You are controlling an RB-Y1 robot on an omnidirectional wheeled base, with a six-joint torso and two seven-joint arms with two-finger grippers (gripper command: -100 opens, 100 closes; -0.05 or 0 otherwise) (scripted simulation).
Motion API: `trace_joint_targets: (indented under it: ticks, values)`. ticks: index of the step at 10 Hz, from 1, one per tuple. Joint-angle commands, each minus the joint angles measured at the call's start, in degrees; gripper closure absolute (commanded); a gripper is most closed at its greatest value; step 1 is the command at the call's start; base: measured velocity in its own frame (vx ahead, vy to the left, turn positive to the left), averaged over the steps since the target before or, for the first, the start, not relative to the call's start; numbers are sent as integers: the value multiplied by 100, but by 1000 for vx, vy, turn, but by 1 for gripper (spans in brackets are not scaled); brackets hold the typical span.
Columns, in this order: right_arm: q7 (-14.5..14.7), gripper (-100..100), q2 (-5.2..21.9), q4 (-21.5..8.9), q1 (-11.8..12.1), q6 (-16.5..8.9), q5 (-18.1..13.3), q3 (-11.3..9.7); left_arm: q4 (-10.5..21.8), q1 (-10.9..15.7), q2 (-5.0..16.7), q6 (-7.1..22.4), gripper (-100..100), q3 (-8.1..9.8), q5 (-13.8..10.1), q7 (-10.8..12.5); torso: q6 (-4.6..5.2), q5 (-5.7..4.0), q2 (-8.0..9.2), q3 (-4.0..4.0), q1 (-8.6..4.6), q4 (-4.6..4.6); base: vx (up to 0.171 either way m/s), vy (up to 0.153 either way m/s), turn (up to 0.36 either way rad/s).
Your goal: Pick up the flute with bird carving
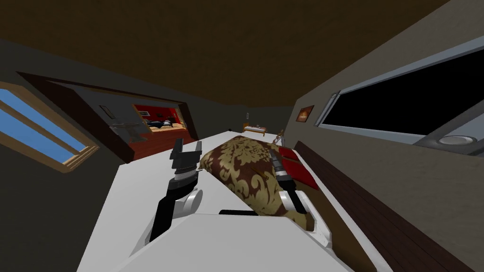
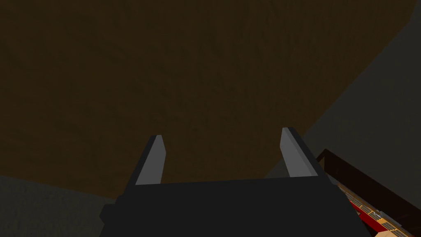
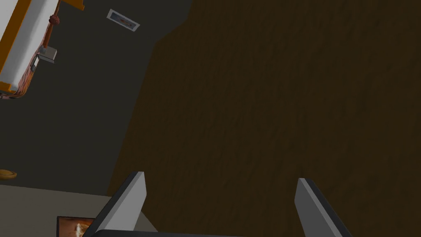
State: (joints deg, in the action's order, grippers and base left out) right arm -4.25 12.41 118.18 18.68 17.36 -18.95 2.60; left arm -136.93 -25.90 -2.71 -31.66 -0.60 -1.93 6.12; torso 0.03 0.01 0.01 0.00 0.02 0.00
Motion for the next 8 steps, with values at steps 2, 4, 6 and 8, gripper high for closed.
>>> trace_joint_targets:
  ticks: [2,4,6,8]
  values:
    - [101,-100,87,-430,-151,-129,-208,-32,0,1,0,0,0,0,0,0,-5,0,0,0,4,0,-4,17,160]
    - [181,-100,181,-804,-252,-285,-390,-64,0,1,0,0,0,-1,0,0,-5,1,-2,-1,3,0,5,19,183]
    - [265,-100,267,-1062,-350,-447,-574,-99,0,0,0,0,0,0,0,0,1,0,0,0,-2,0,7,16,72]
    - [351,-100,346,-1400,-446,-612,-762,-138,0,0,0,0,0,0,0,0,-1,2,-8,-5,7,-2,23,35,191]
